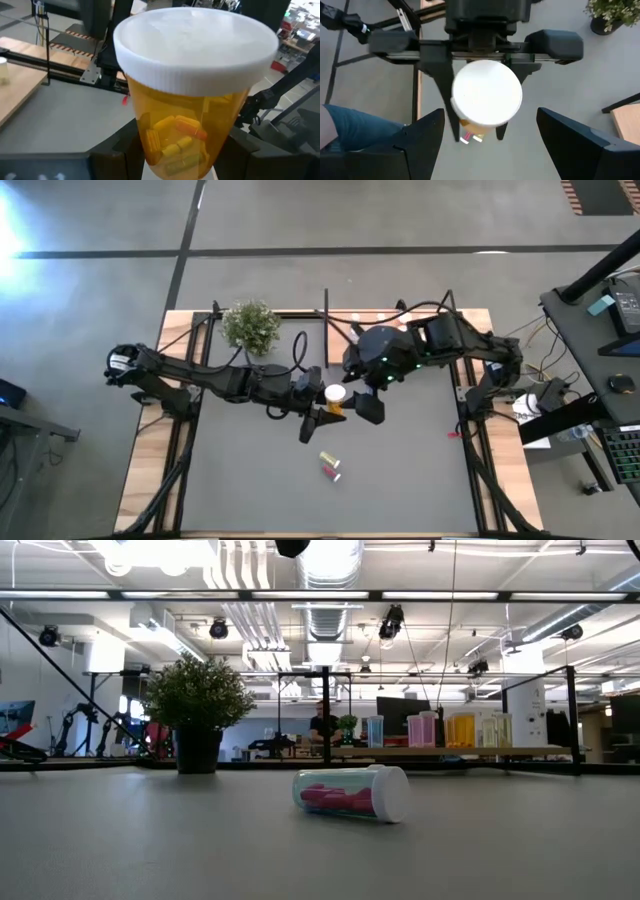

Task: Pick and place medicine bottles onto shelf by color
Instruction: Put the orange pill bottle on the shelf aligned with the other orange pill bottles, then put the yellow pill bottle on the shelf aligned with the other yellow pill bottles

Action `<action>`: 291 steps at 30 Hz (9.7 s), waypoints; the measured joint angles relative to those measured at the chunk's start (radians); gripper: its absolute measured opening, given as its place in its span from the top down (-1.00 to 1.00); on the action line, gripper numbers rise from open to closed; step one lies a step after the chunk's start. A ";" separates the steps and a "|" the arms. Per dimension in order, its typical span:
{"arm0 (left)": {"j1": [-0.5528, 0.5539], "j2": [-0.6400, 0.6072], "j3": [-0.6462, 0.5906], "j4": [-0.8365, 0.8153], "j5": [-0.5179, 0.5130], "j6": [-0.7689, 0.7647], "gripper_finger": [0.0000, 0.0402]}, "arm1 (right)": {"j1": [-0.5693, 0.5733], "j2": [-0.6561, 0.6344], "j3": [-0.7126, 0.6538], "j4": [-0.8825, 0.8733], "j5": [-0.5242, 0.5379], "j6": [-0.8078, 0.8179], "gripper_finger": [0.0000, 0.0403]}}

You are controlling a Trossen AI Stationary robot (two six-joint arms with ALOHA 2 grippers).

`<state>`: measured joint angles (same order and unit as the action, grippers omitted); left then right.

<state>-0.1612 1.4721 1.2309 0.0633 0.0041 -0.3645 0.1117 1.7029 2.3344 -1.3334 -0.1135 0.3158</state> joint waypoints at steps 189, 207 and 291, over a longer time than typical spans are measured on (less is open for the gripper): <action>0.083 -0.029 0.000 -0.005 -0.245 0.082 -0.10 | -0.499 -0.484 -1.637 0.851 0.645 0.484 -0.47; 0.082 -0.029 0.000 -0.060 -0.198 0.079 -0.10 | -0.390 -0.558 -1.488 0.416 0.408 0.646 -0.57; -0.155 0.509 0.001 -0.272 -0.125 0.398 0.22 | 0.617 -0.369 -1.434 0.718 0.611 1.001 -0.57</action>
<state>-0.3161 1.9816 1.2316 -0.2085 -0.1213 0.0336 0.7284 1.3334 0.9009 -0.6155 0.4976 1.3167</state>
